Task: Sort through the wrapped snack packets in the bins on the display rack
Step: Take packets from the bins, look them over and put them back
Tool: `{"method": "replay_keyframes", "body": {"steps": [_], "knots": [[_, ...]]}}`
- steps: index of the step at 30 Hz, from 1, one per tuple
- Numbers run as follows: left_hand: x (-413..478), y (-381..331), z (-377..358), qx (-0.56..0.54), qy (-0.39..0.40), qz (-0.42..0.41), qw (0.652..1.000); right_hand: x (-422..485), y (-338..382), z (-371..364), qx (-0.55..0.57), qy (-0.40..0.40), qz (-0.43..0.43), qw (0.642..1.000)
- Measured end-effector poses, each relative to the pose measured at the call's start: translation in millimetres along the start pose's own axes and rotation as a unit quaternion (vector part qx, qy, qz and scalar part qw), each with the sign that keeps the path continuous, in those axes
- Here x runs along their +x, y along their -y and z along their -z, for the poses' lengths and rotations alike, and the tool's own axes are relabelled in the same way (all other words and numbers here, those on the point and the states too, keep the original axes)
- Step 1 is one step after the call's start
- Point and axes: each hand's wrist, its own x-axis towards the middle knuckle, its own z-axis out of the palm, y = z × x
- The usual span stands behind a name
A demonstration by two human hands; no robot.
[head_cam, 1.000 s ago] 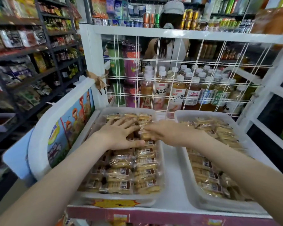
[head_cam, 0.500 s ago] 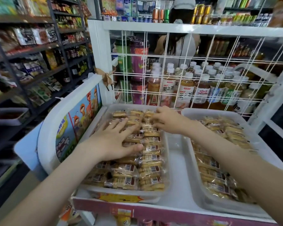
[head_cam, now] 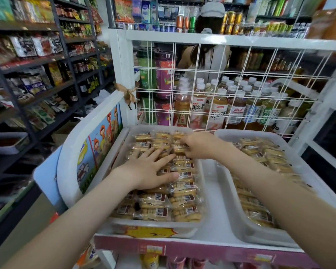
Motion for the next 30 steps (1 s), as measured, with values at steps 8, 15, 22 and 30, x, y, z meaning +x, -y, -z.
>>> {"method": "replay_keyframes", "body": {"steps": [8, 15, 22, 30], "knots": [[2.8, 1.6, -5.7, -0.004, -0.013, -0.005, 1.000, -29.2, -13.8, 31.6, 0.247, -0.153, -0.053, 0.955], [-11.1, -2.7, 10.3, 0.007, -0.101, -0.033, 0.994, -67.3, 2.1, 38.6, 0.228, -0.229, -0.108, 0.940], [-71.6, -50.2, 14.4, -0.356, -0.286, -0.049, 0.888, -132.7, 48.0, 25.6, 0.596, -0.306, -0.177, 0.722], [-159.8, -108.0, -73.7, -0.644, -0.312, 0.021, 0.698, -236.1, 126.6, -25.1, 0.815, -0.262, -0.132, 0.499]]}}
